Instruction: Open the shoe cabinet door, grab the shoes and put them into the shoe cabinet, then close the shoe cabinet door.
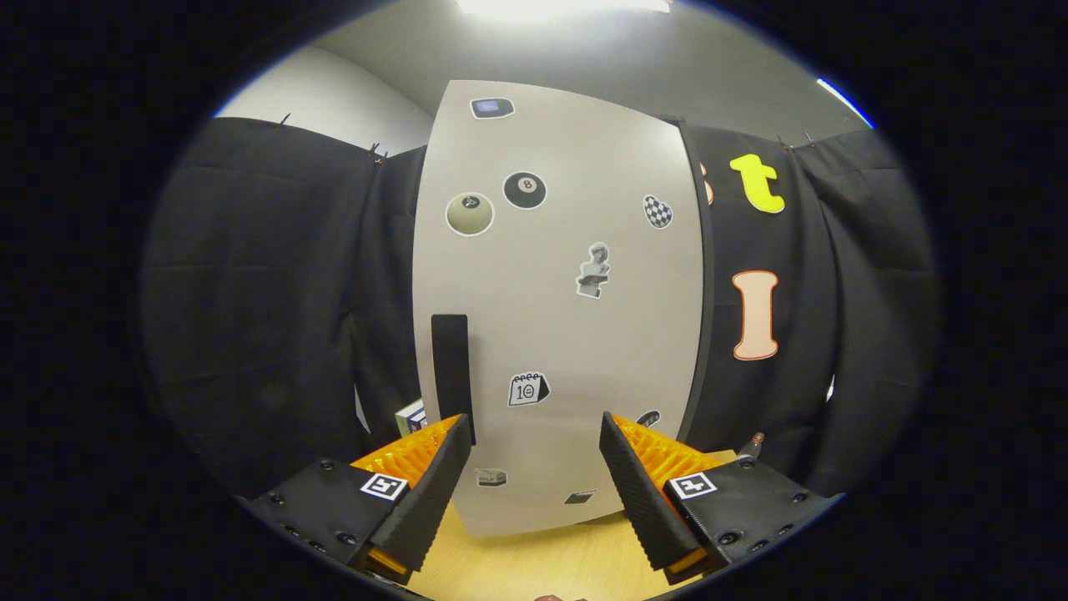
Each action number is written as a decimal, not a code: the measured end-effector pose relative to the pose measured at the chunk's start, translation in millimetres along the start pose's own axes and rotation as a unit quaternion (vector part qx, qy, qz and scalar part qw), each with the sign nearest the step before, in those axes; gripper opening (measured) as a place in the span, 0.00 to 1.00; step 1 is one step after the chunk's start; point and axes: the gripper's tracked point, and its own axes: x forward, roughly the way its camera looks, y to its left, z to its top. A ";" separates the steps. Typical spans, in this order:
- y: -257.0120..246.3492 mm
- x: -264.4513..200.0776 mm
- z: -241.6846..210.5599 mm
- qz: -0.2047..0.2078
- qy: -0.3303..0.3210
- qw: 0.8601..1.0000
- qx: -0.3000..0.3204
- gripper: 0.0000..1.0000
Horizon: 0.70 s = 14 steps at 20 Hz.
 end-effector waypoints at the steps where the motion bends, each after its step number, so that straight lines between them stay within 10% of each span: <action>1: -1.1 -1.4 0.4 0.002 -0.001 1.000 0.000 0.98; 14: -35.5 0.5 1.9 0.040 -0.006 0.999 0.018 0.98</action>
